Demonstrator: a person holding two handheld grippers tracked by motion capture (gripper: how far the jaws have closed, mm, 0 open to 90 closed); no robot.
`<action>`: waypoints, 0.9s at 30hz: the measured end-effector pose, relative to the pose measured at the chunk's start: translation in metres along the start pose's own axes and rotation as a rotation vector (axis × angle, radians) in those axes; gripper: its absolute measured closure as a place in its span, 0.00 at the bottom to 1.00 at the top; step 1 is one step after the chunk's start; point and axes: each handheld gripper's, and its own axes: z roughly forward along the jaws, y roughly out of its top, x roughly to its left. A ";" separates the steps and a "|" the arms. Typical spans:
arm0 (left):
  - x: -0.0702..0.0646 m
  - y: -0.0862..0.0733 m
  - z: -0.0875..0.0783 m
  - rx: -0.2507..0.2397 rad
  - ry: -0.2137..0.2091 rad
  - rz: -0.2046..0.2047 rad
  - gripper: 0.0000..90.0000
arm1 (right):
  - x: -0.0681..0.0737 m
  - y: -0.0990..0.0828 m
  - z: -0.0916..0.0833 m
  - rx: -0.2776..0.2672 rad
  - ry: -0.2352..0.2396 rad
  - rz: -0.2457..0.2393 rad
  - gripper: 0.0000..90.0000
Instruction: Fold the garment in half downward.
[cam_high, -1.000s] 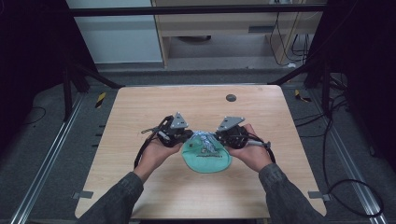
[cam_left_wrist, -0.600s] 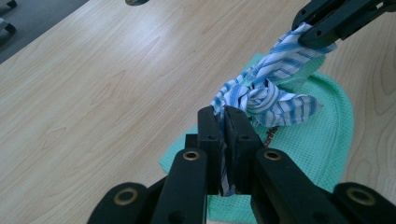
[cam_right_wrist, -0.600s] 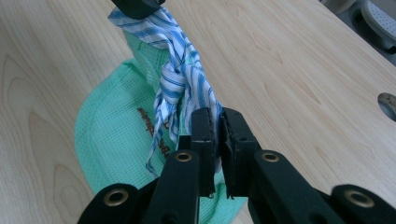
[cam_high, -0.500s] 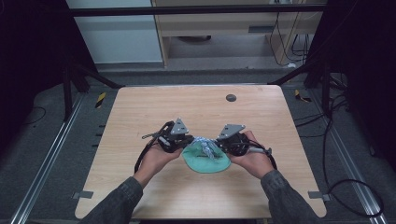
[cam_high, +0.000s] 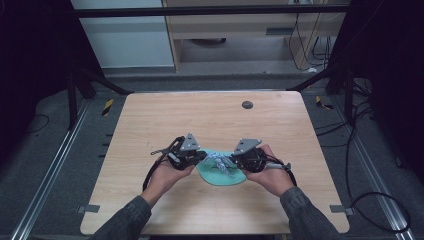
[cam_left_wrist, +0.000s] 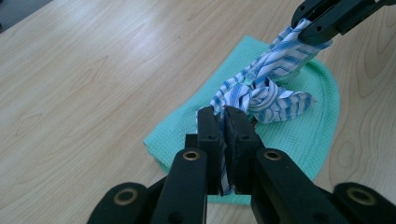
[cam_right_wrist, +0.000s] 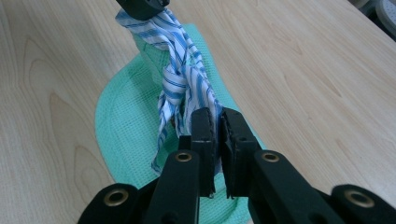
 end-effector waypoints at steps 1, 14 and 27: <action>-0.001 -0.001 0.000 0.002 -0.003 0.001 0.95 | 0.001 -0.001 0.000 0.000 0.004 -0.002 0.94; -0.012 -0.017 0.001 0.014 -0.033 0.018 0.95 | 0.012 -0.012 0.000 0.006 0.025 -0.003 0.93; -0.023 -0.029 0.004 0.034 -0.053 0.031 0.95 | 0.022 -0.024 0.001 0.016 0.047 0.001 0.93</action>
